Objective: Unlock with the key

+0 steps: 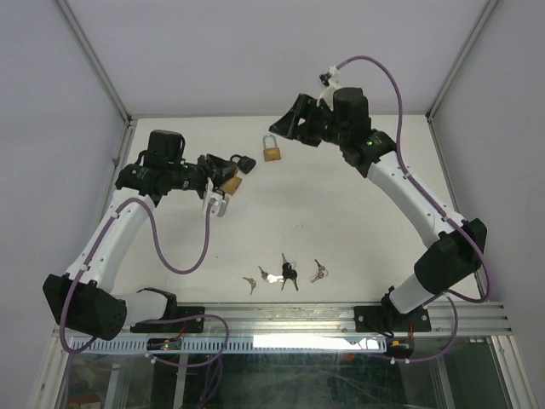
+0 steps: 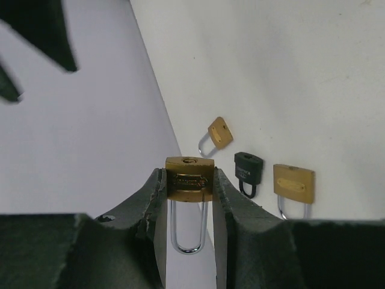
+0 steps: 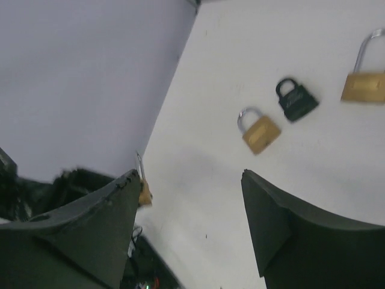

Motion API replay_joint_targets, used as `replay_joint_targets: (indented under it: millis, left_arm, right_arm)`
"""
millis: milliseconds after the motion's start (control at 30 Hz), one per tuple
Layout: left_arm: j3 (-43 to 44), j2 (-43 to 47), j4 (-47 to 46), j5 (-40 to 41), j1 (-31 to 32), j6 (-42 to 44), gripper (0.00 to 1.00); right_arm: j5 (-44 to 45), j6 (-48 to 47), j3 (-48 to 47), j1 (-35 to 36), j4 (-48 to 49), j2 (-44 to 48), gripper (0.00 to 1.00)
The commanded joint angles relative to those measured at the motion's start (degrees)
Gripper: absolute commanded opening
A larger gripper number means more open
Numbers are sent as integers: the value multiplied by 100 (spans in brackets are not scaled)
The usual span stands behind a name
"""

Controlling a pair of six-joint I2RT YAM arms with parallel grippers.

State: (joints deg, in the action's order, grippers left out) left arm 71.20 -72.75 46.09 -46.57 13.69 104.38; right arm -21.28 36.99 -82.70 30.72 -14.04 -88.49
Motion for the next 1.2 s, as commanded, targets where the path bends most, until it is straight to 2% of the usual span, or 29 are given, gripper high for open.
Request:
replay_joint_targets:
  millis: [0, 133, 300, 467, 567, 700, 867, 1033, 1167]
  left_arm:
    - [-246, 341, 675, 231, 480, 2955, 0]
    - [-603, 400, 715, 798, 751, 4223, 0]
    - [-623, 369, 607, 940, 886, 4644, 0]
    - [-634, 384, 621, 843, 968, 4755, 0]
    - [-702, 406, 617, 841, 978, 4775, 0]
    - [-704, 419, 619, 842, 986, 4748, 0]
    - [-689, 403, 621, 888, 989, 4662, 0]
    - [-671, 401, 620, 886, 986, 4637, 0]
    - [-669, 411, 614, 869, 991, 4600, 0]
  right_arm:
    - [636, -517, -1536, 155, -1312, -172, 71]
    - [708, -682, -2041, 586, -1801, -499, 70]
    - [662, -664, -2325, 970, -1906, -977, 72]
    - [334, -843, -3210, 1222, -2236, -1833, 78]
    - [86, -980, -3567, 1386, -2341, -2240, 74]
    - [-176, -983, -3783, 1394, -2399, -2576, 63]
    - [-581, -910, -3788, 1455, -2287, -2759, 62]
    - [-431, -1027, -3789, 1535, -2506, -2934, 60]
    - [-514, -1090, -3897, 1583, -2591, -3072, 46]
